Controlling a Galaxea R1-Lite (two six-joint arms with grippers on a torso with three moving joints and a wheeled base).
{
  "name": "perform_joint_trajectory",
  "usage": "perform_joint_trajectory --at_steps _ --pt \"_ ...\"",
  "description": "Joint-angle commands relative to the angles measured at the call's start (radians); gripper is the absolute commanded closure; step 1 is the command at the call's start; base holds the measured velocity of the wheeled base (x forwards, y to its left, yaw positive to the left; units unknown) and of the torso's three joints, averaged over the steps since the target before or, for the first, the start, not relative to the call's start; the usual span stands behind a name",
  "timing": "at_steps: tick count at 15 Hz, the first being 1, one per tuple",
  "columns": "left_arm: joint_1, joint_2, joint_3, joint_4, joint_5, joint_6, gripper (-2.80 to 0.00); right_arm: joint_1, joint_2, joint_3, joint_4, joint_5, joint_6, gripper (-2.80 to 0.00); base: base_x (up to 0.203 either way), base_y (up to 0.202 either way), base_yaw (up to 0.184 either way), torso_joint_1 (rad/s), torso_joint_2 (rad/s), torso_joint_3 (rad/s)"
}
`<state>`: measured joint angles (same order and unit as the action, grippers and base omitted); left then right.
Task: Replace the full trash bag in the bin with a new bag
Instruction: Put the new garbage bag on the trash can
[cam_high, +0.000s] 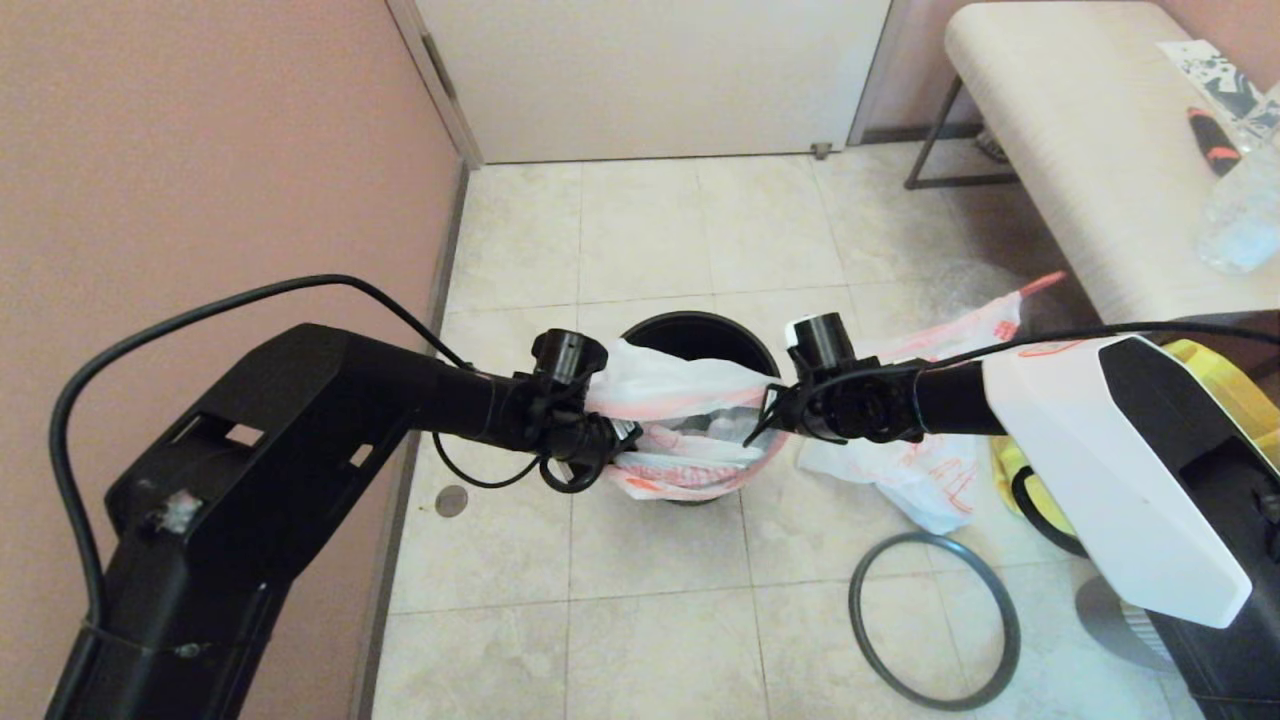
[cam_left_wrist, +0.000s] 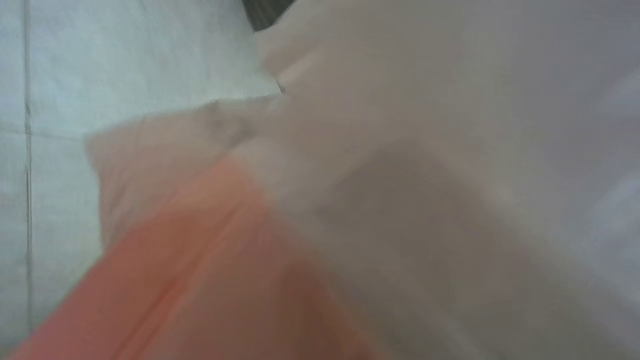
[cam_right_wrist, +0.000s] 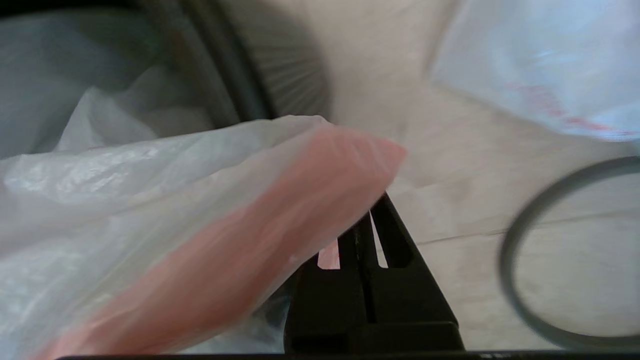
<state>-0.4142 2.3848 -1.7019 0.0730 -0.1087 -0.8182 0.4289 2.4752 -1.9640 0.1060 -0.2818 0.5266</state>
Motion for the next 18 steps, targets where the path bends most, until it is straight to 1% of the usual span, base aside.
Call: perform_joint_trajectory --at_steps 1,3,5,7,10,12,13,14,16,18 --pt "-0.025 -0.010 0.004 0.051 0.000 0.011 0.00 0.002 -0.006 0.005 -0.001 -0.071 0.019 0.00 0.000 0.000 0.000 0.000 0.00 0.000" --pt "-0.051 -0.009 0.006 0.128 0.001 0.041 0.00 -0.002 -0.003 0.009 0.000 -0.110 0.052 0.00 0.000 0.000 0.000 0.000 0.00 0.000" --pt "-0.055 -0.003 0.034 0.141 0.002 0.069 0.00 -0.021 -0.007 0.013 0.000 -0.129 0.075 0.00 0.000 0.000 0.000 0.000 0.00 0.000" --pt "-0.061 0.002 0.079 0.134 0.000 0.086 0.00 -0.053 -0.029 0.027 0.000 -0.110 0.104 0.00 0.000 0.000 0.000 0.000 0.00 0.000" --pt "-0.061 -0.003 0.076 0.134 -0.001 0.088 0.00 -0.061 -0.076 0.097 -0.005 -0.073 0.129 0.00 0.000 0.000 0.000 0.000 0.00 0.000" --pt "-0.061 -0.003 0.074 0.134 -0.002 0.088 0.00 -0.062 -0.112 0.118 -0.002 -0.061 0.131 0.00 0.000 0.000 0.000 0.000 0.00 0.000" --pt "-0.061 -0.003 0.072 0.134 -0.003 0.088 0.00 -0.060 -0.138 0.141 0.002 -0.059 0.132 0.00 0.000 0.000 0.000 0.000 0.00 0.000" --pt "-0.061 -0.004 0.068 0.134 -0.004 0.088 0.00 -0.050 -0.185 0.194 0.005 -0.057 0.131 0.00 0.000 0.000 0.000 0.000 0.00 0.000" --pt "-0.061 -0.005 0.062 0.134 -0.005 0.088 0.00 -0.009 -0.266 0.287 0.014 -0.053 0.127 0.00 0.000 0.000 0.000 0.000 0.00 0.000" --pt "-0.061 -0.003 0.061 0.134 -0.005 0.088 0.00 0.018 -0.269 0.305 0.091 -0.048 0.123 0.00 0.000 0.000 0.000 0.000 0.00 0.000"
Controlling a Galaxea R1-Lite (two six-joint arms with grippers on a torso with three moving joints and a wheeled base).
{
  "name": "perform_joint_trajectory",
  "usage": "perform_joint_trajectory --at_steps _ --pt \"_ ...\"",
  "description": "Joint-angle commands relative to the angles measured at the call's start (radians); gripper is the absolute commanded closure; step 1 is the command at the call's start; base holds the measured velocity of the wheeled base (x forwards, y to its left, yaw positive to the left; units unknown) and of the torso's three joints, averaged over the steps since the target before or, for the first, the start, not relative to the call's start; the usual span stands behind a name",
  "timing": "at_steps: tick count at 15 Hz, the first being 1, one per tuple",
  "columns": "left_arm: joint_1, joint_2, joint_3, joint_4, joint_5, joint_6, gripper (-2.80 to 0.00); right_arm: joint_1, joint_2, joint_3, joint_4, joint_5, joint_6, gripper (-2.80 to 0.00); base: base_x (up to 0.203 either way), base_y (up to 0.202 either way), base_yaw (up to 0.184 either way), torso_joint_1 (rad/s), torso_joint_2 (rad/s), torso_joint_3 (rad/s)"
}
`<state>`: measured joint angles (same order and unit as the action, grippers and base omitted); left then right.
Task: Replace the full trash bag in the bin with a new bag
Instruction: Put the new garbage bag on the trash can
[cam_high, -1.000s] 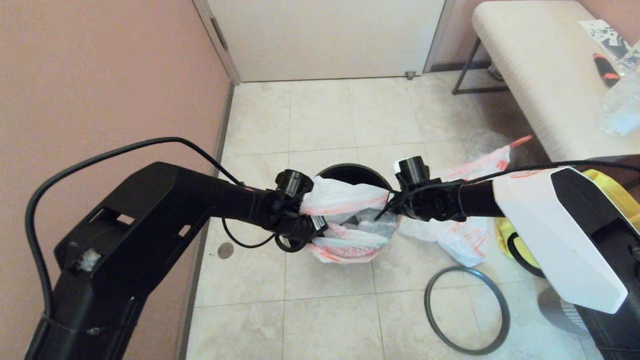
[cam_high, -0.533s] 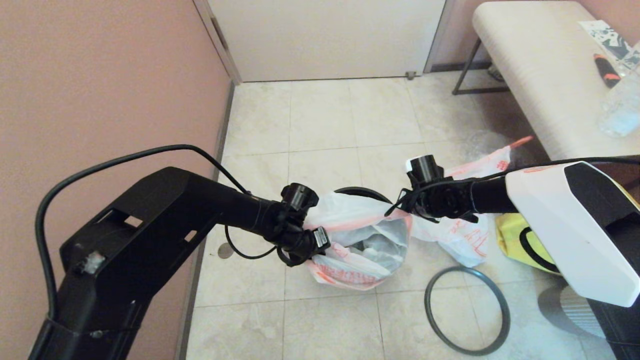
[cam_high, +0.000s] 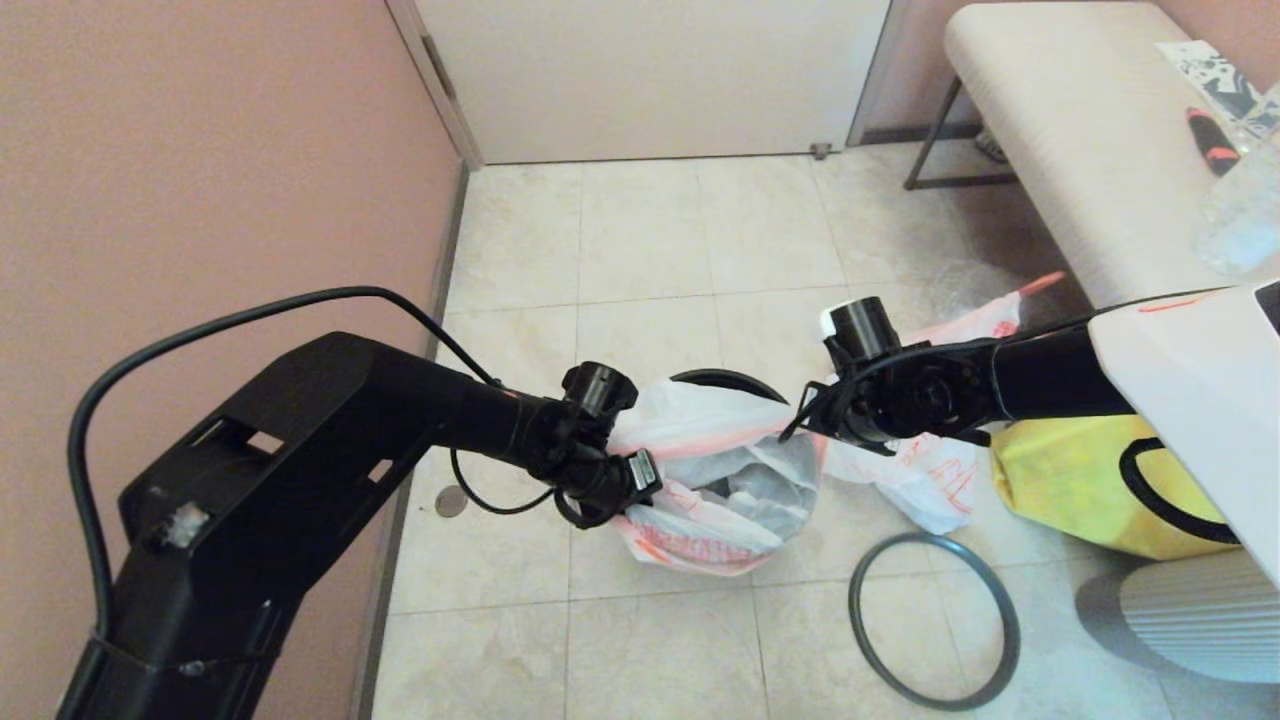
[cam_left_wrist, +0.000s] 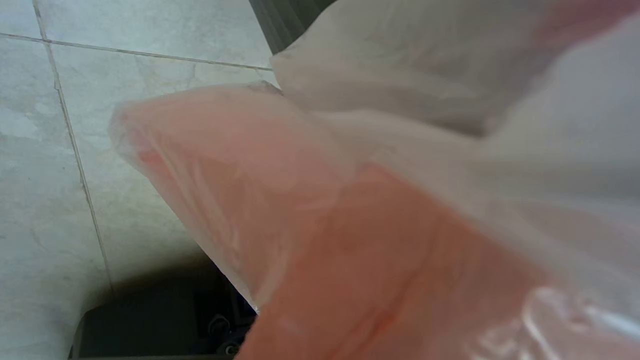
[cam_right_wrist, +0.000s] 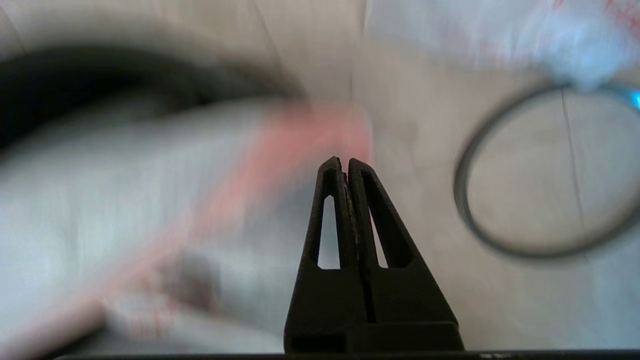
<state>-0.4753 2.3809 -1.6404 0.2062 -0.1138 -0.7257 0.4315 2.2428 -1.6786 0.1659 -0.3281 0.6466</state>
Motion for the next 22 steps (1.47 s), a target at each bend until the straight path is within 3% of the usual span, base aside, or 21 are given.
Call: perform_joint_trajectory --at_steps 1,9,16,22 --pt "0.000 0.001 -0.004 0.001 -0.001 -0.004 0.00 0.020 -0.024 0.021 0.043 0.001 0.005 0.00 0.000 0.000 0.000 0.000 0.00 0.000" --pt "0.000 0.040 -0.024 0.001 -0.016 -0.004 0.00 0.019 0.136 -0.070 -0.038 0.024 0.005 0.00 0.000 0.000 0.000 0.000 0.00 0.000" --pt "0.017 0.112 -0.075 0.010 -0.007 -0.003 0.00 0.008 0.083 -0.078 -0.070 0.025 0.007 0.00 0.000 0.000 0.000 0.000 0.00 0.000" --pt "-0.008 0.124 -0.084 0.029 -0.010 0.014 0.00 -0.007 0.158 -0.154 -0.126 0.027 0.002 0.00 0.000 0.000 0.000 0.000 0.00 0.000"
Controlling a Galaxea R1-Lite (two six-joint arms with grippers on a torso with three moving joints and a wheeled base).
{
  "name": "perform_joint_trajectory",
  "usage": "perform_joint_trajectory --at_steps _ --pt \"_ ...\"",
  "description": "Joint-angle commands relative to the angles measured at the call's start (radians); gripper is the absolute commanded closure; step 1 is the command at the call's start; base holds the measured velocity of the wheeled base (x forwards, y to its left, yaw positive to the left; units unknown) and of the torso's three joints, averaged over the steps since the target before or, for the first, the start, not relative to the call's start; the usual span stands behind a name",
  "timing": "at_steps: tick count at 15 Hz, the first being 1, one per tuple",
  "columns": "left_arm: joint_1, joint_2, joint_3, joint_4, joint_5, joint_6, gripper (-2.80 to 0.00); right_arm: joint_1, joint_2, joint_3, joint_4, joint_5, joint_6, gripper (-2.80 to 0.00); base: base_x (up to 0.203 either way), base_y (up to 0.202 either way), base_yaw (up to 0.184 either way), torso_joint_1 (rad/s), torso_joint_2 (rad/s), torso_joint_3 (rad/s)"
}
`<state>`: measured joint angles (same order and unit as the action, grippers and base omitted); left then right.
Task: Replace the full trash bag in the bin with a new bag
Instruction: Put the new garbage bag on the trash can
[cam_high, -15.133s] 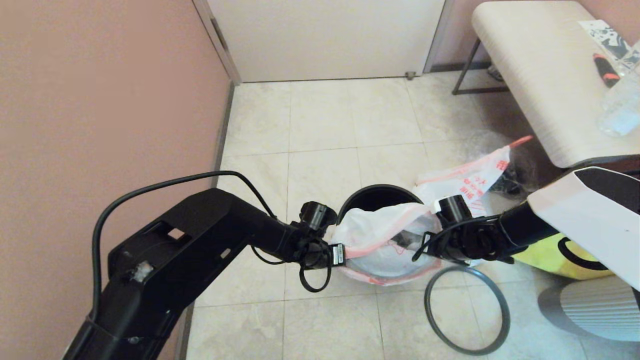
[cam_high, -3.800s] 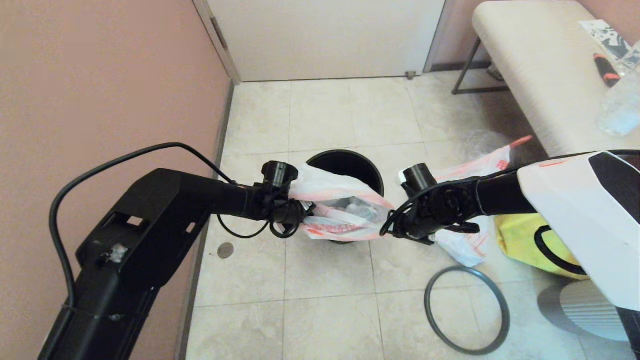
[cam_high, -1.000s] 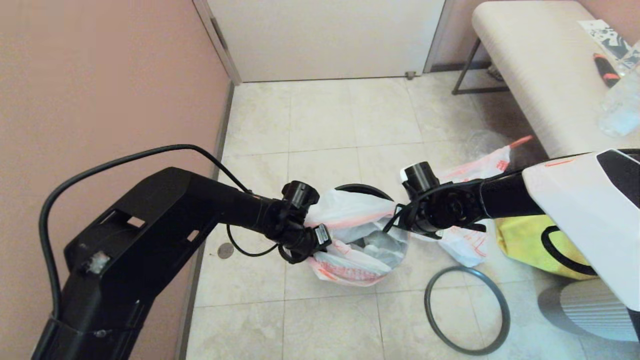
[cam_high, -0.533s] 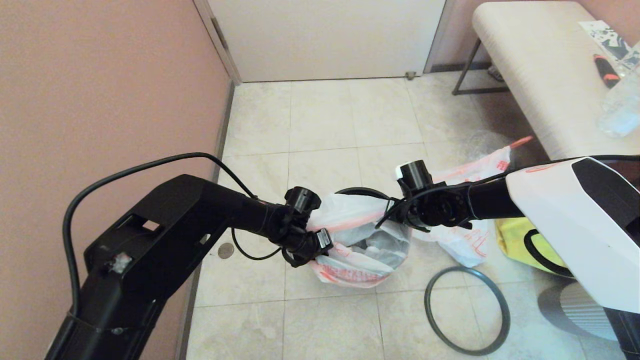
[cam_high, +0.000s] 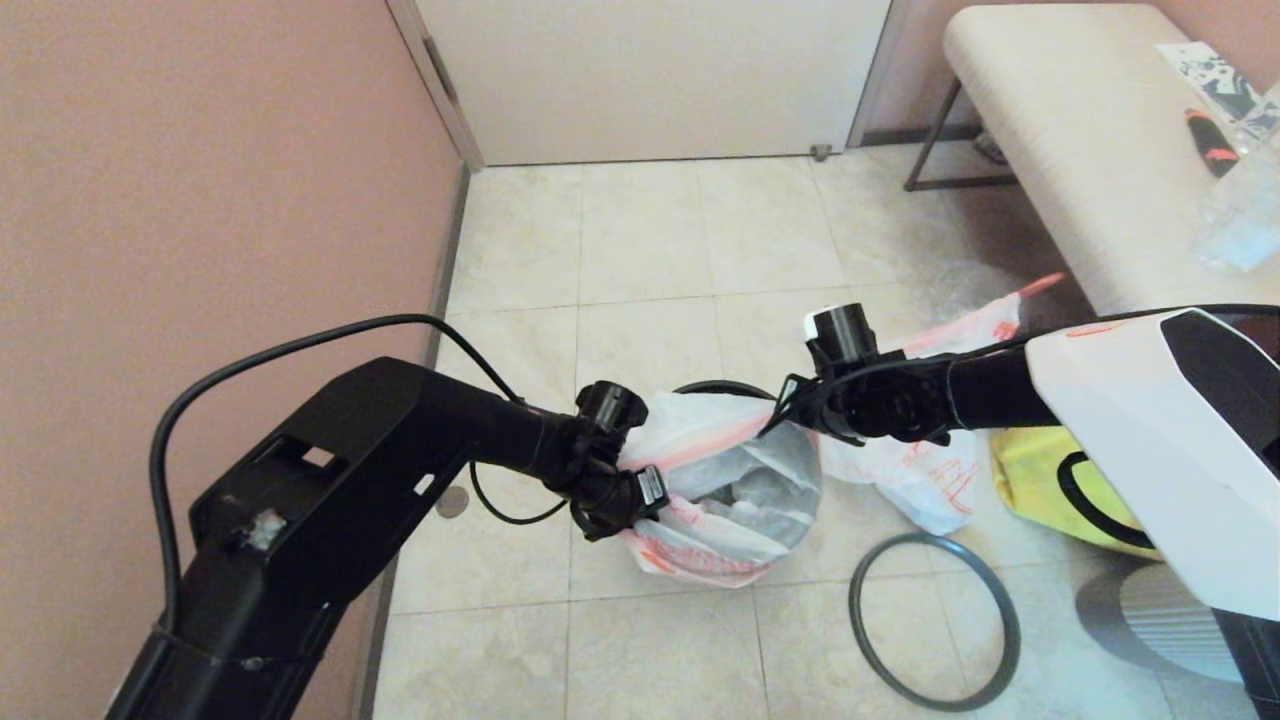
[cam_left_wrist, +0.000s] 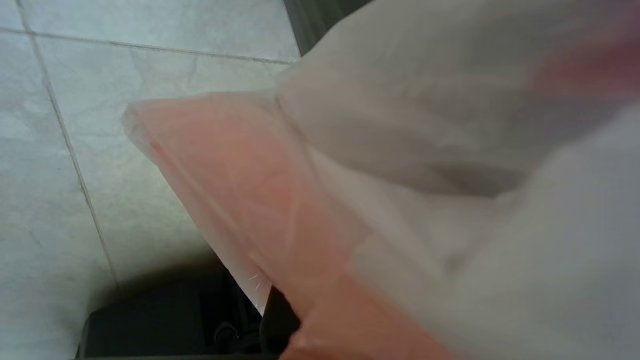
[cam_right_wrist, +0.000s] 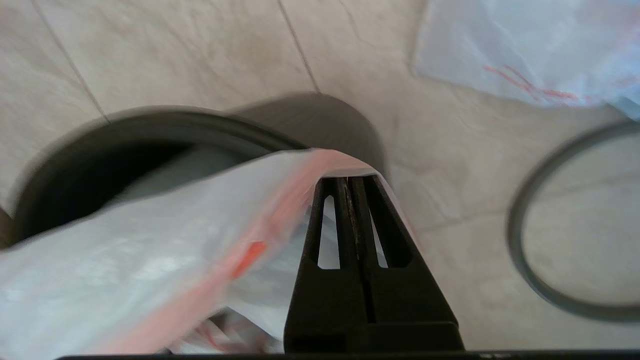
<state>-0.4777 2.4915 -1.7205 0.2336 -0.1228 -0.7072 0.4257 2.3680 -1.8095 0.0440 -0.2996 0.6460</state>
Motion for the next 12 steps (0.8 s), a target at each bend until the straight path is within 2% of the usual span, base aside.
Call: perform_joint_trajectory --at_steps 1,5,7,12 --pt "-0.006 0.020 -0.010 0.003 -0.001 -0.004 0.00 -0.003 0.055 -0.053 -0.005 -0.001 0.004 0.00 0.000 0.000 0.000 0.000 0.00 0.000" --pt "-0.016 0.015 -0.016 0.000 0.000 0.000 0.00 0.007 0.074 -0.087 -0.006 0.027 0.004 0.00 0.000 0.000 0.000 0.000 0.00 0.000" --pt "-0.028 0.015 -0.017 -0.002 0.001 0.030 0.00 0.007 0.074 -0.110 -0.007 0.032 0.007 0.00 0.000 0.000 0.000 0.000 0.00 0.000" --pt "-0.045 0.015 -0.014 0.000 0.000 0.061 0.00 0.007 0.071 -0.149 -0.016 0.076 0.008 0.00 0.000 0.000 0.000 0.000 0.00 0.000"
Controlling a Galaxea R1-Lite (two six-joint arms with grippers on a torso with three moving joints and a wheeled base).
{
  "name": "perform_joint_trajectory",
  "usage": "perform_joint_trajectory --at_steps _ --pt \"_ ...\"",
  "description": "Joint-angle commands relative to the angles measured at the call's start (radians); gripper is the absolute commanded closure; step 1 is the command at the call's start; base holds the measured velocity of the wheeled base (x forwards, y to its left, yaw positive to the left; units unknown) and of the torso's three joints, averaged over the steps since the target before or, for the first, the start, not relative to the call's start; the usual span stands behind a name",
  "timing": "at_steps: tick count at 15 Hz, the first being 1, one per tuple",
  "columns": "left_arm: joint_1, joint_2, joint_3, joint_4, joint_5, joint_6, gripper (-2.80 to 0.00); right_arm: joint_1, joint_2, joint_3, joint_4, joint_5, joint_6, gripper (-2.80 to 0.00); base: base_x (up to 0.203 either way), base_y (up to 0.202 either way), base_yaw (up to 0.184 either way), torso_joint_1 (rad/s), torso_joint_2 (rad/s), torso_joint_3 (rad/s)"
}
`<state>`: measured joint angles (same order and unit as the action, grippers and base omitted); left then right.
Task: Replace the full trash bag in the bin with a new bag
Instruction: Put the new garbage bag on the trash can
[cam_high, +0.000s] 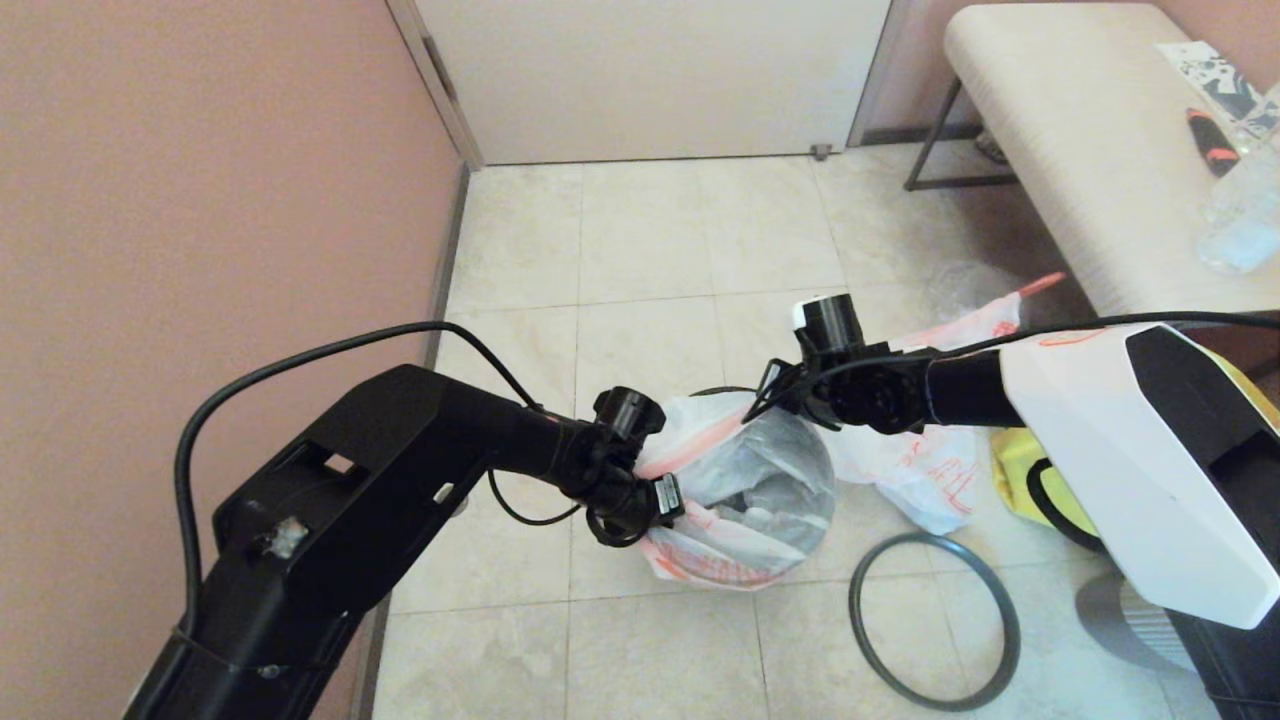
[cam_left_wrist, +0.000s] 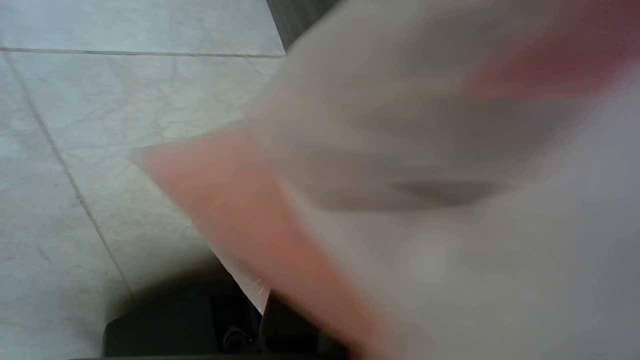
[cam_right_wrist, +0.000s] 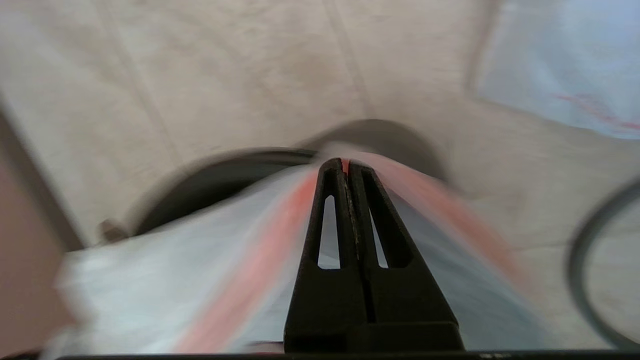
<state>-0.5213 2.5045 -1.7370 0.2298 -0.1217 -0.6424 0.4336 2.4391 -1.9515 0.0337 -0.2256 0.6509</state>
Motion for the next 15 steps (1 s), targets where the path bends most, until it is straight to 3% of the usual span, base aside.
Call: perform_joint_trajectory --at_steps 1,8,15 --pt "-0.005 0.002 0.002 0.003 -0.001 0.000 0.00 0.001 0.001 -0.007 -0.015 0.006 0.003 0.00 0.000 0.000 0.000 0.000 0.00 0.000" --pt "-0.014 0.004 0.005 0.003 -0.004 0.023 0.00 0.006 -0.042 0.017 -0.024 0.005 0.018 0.00 0.000 0.000 0.000 0.000 0.00 0.000" --pt "-0.014 0.005 -0.006 0.004 -0.004 0.021 0.00 0.032 -0.228 0.307 0.084 0.009 0.036 0.00 0.000 0.000 0.000 0.000 0.00 0.000"
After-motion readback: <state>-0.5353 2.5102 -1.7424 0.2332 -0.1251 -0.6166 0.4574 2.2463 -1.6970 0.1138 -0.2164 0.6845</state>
